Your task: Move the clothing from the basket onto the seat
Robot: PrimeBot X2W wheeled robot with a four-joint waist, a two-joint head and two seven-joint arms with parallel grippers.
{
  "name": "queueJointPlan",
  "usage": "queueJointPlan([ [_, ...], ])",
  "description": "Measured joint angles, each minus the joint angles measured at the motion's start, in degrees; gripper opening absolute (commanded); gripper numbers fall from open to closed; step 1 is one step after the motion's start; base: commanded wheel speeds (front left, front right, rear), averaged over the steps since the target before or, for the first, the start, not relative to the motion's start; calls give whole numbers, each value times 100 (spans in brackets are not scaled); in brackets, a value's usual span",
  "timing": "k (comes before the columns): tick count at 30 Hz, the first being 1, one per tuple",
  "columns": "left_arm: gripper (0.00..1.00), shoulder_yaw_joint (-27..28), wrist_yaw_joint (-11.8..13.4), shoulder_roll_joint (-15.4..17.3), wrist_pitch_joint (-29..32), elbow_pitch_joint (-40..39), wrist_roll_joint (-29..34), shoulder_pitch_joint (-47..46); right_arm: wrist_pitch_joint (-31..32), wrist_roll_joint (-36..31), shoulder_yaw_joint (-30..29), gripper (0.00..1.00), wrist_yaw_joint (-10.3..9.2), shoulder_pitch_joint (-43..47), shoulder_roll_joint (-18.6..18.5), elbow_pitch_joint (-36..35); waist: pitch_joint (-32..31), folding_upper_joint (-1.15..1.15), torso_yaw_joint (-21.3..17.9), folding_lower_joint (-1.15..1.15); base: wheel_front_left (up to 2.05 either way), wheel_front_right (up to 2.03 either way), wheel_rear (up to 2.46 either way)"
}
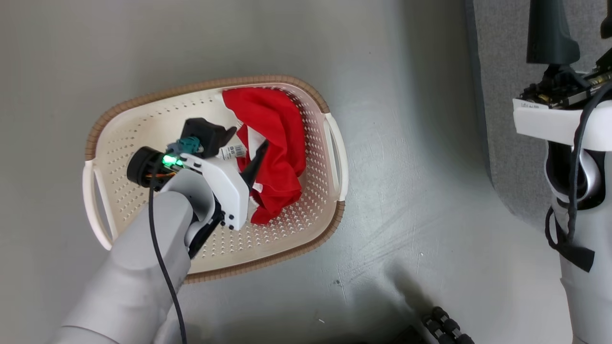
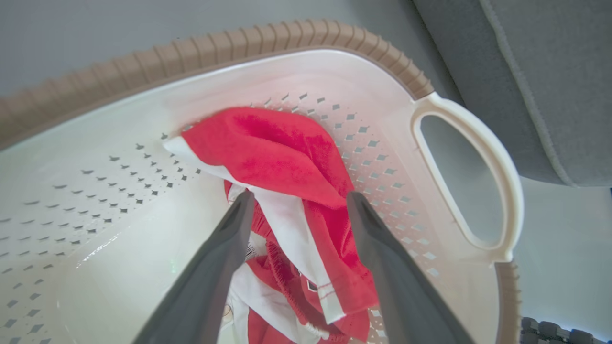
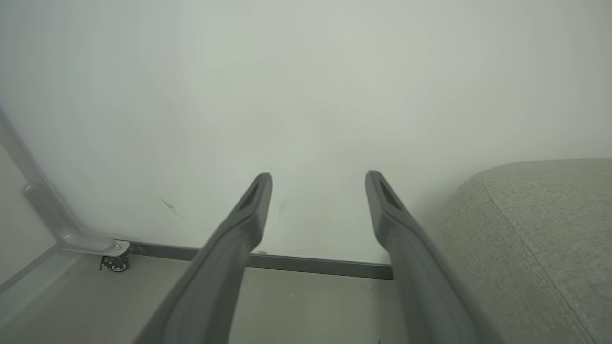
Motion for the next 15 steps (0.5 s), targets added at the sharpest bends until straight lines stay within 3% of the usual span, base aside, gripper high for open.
queueJointPlan([
  [15, 100, 89, 0, -15, 21, 333, -167, -475, 0, 0, 89, 100, 0, -274, 38, 33, 444, 0, -237, 0, 0, 0, 0],
])
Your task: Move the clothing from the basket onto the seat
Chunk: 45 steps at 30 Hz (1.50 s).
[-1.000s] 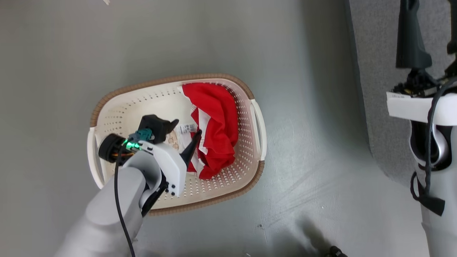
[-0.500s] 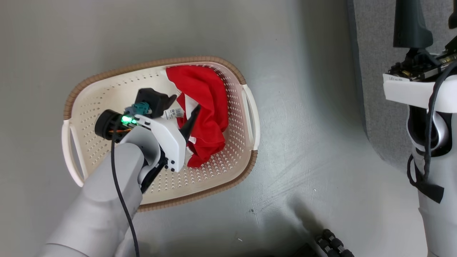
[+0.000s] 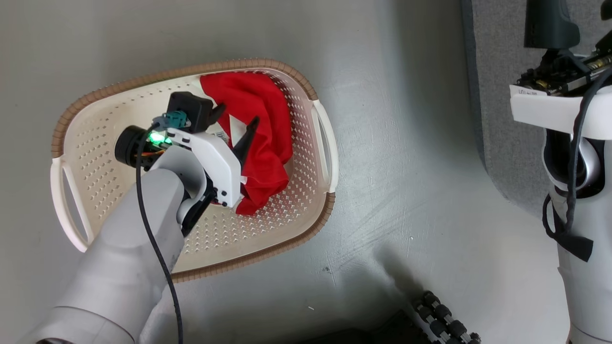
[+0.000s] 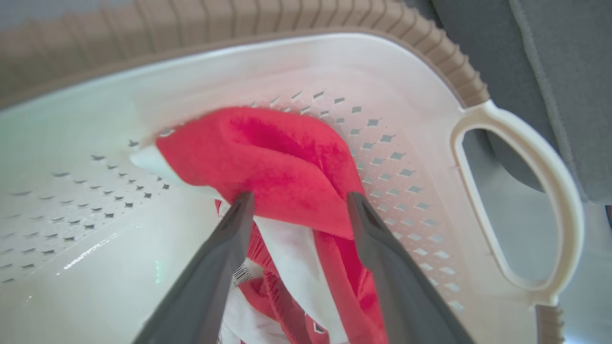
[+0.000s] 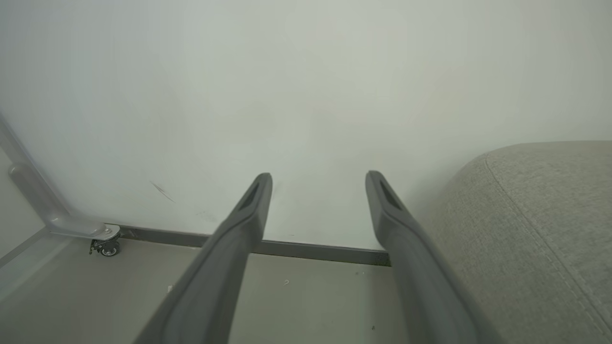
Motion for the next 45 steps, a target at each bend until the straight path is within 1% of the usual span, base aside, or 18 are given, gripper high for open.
queueJointPlan([
  [12, 100, -94, 0, 27, -64, 237, -19, -258, 0, 0, 51, 100, 1, -184, 25, 44, 228, 0, -123, 0, 0, 0, 0],
  [19, 100, -525, 0, 202, -143, 387, 524, -501, 0, 5, 59, 100, 0, -235, 38, 81, 317, 0, -157, 0, 0, 0, 0],
  [29, 100, -736, 0, 200, -308, 614, 784, -587, 0, 20, 63, 100, 0, -290, 42, 98, 389, 0, -175, 0, 0, 0, 0],
  [30, 95, -740, 0, 197, -341, 634, 784, -588, 0, 22, 63, 100, 1, -290, 43, 99, 396, 0, -177, 0, 0, 0, 0],
  [31, 65, -748, 0, 194, -350, 646, 790, -589, 0, 26, 63, 100, 0, -290, 43, 99, 403, 0, -178, 0, 0, 0, 0],
  [32, 40, -750, 0, 190, -399, 659, 791, -589, 0, 26, 63, 100, 0, -290, 44, 100, 409, 0, -180, 0, 0, 0, 0],
  [33, 0, -758, 0, 187, -419, 675, 793, -592, 0, 26, 63, 100, 0, -291, 44, 100, 414, 0, -182, 0, 0, 0, 0],
  [45, 0, -782, 0, 126, -734, 809, 838, -630, 0, 26, 47, 100, 0, -297, 46, 108, 406, 0, -172, 0, 0, 0, 0],
])
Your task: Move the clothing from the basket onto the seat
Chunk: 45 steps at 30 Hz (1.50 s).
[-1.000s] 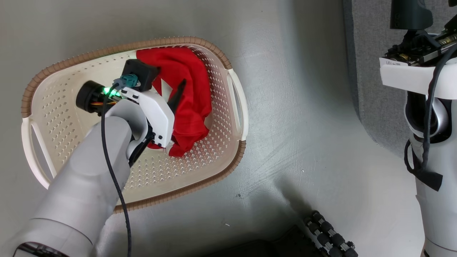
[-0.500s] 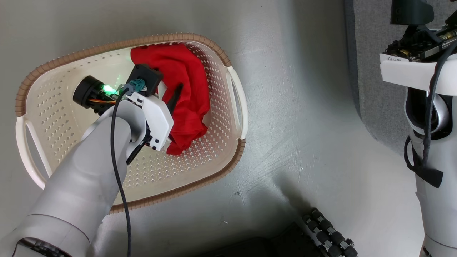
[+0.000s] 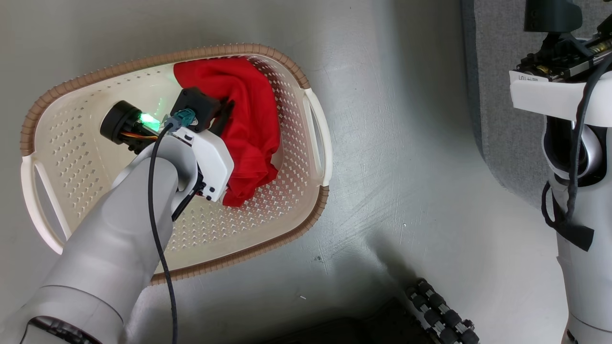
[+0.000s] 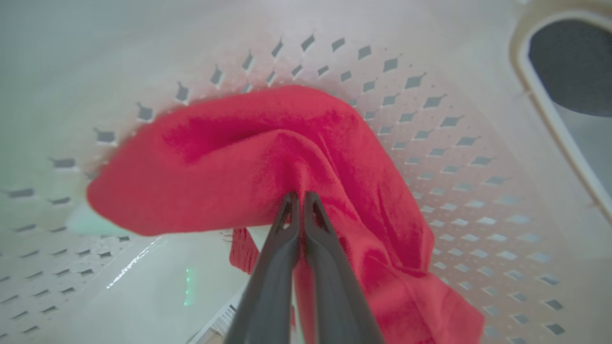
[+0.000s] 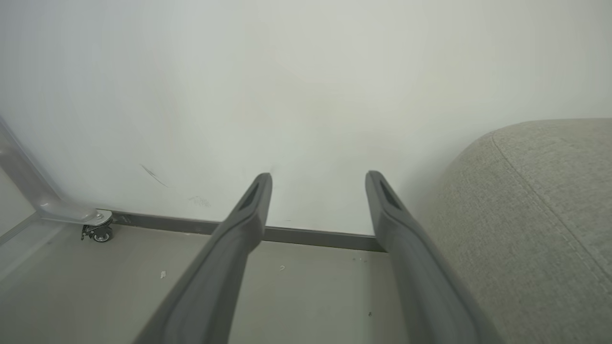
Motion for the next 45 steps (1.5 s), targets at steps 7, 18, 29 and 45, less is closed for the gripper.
queueJointPlan([
  [7, 0, 85, 0, -49, -257, 1, -116, -1, 0, 0, -42, 100, 0, 0, 1, 23, -48, 0, 55, 0, 0, 0, 0],
  [18, 0, 383, 0, -10, -600, -144, -583, 183, 0, -1, -144, 100, 1, -122, 1, 26, -190, 0, 204, 0, 0, 0, 0],
  [29, 0, 519, 0, 23, -724, -516, -1018, 635, 0, -20, -169, 100, 0, -121, -59, 133, -428, 0, 397, 0, 0, 0, 0],
  [45, 0, 706, 0, 33, -770, -1389, -1329, 1123, 0, -161, -259, 100, 0, -103, -337, 357, -1041, 0, 777, 0, 0, 0, 0],
])
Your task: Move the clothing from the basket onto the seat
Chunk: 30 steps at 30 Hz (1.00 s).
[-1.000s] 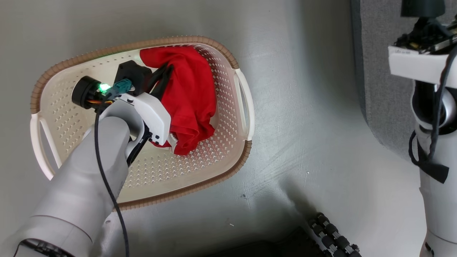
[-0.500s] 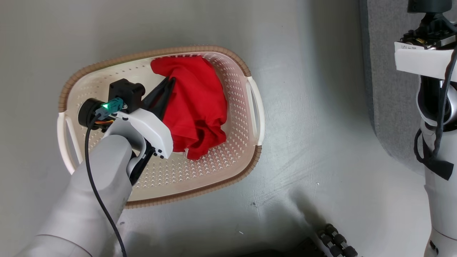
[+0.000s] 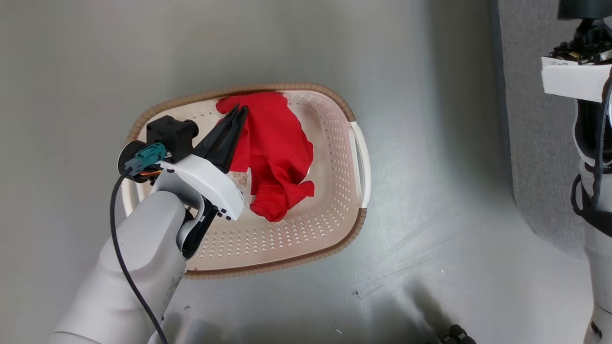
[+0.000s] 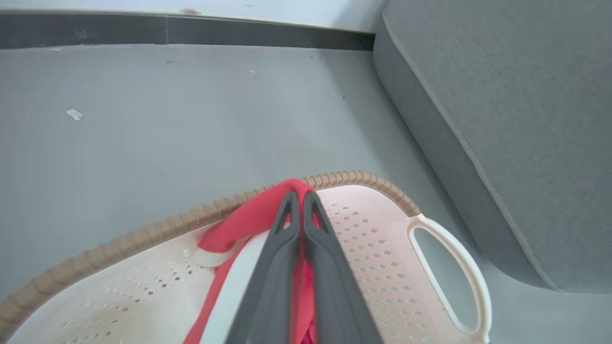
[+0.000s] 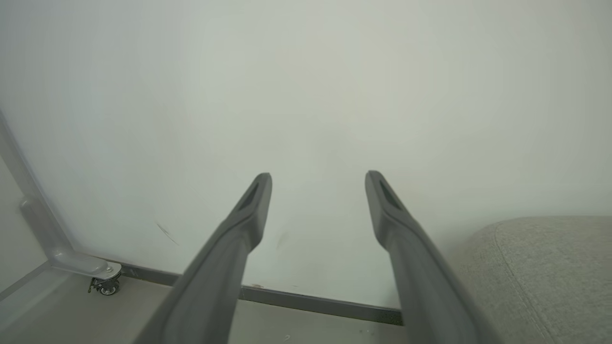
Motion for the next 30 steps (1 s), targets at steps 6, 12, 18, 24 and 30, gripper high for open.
queueJointPlan([
  [6, 0, 328, 0, 14, -1, -403, -86, 269, 0, -7, -107, 100, 0, 95, -99, 77, -307, 0, 161, 0, 0, 0, 0],
  [12, 0, 775, 0, 121, -14, -748, -93, 645, 0, -16, -210, 100, 0, 375, -137, 162, -647, 0, 322, 0, 0, 0, 0],
  [18, 0, 1443, 8, 178, -15, -1279, -142, 1008, 0, -18, -293, 100, 0, 632, -194, 240, -1057, 0, 507, 0, 0, 0, 0],
  [24, 0, 1890, 40, 204, -15, -1693, -79, 1331, 0, -42, -324, 100, 0, 873, -214, 339, -1417, 0, 662, 0, 0, 0, 0],
  [30, 0, 2330, 43, 197, -15, -2093, -26, 1563, 0, -40, -350, 100, 0, 1116, -213, 411, -1791, 0, 798, 0, 0, 0, 0],
])
